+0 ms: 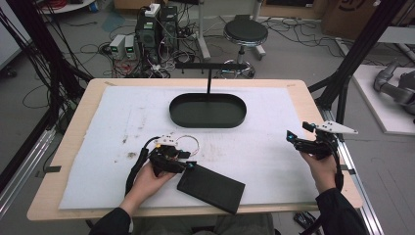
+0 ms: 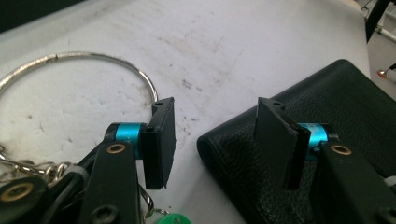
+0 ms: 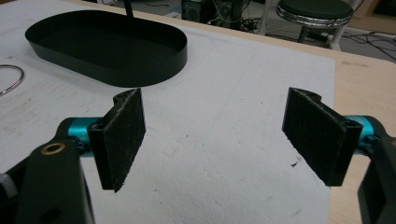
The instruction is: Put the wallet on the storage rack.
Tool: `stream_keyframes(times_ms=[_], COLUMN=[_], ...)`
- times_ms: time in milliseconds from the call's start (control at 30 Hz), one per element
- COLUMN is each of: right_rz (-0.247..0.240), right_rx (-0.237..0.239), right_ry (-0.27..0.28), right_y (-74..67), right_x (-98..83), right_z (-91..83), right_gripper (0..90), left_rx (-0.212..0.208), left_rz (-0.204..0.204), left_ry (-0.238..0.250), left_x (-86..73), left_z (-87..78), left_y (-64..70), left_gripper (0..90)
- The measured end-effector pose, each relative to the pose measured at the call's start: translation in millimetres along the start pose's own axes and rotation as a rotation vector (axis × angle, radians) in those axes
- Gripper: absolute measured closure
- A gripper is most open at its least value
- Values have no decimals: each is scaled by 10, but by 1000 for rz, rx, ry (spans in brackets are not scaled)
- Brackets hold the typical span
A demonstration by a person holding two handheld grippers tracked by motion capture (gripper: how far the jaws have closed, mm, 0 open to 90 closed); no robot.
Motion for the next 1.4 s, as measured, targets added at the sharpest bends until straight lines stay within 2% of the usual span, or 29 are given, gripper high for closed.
stream_keyframes(times_ms=[167,300,333,467,533,733,867,967,1067,1200,1233,1267,1333,1400], right_rz=[-4,-3,-7,-8,-6,-18,-23,-23,-25,-24,-26,-31,-27,-13], right_rx=[5,7,8,8,10,18,21,24,26,28,29,29,39,58], right_ry=[-1,-3,-1,0,0,3,11,9,15,27,30,35,41,47], right_y=[-9,-14,-14,-20,-25,-53,-73,-91,-102,-123,-130,-136,-165,-212], right_x=[-3,-4,-3,-1,-1,6,17,16,25,42,49,55,66,80], right_z=[6,7,9,10,10,-5,-3,-8,-14,-28,-32,-33,-34,-34], right_gripper=[215,215,215,215,215,247,247,248,248,249,250,251,251,251], left_rx=[-17,-65,-81,-72,-65,-20,-17,-34,-31,-2,4,5,22,40], left_rz=[-55,-114,-125,-121,-126,-70,-62,-74,-59,-20,-18,-11,-8,0], left_ry=[-15,-30,-31,-32,-13,22,42,82,112,156,169,191,219,227], left_x=[-27,-55,-57,-58,-63,-38,-16,25,68,152,172,195,226,233], left_z=[22,26,24,21,22,-10,-14,-37,-62,-115,-135,-166,-215,-241], left_y=[-6,4,16,23,24,41,45,52,70,82,80,73,44,20], left_gripper=[482,526,563,597,611,693,721,754,768,777,781,849,851,852])
Point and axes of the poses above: each handheld gripper's, and its own axes: z roughly forward along the jaws, x roughly out of its top, y roughly to its right, the point moved 9 cm from there along z, roughly forward along the jaws, and after that the axes turned 1 degree about y, right-handed, at the moved point
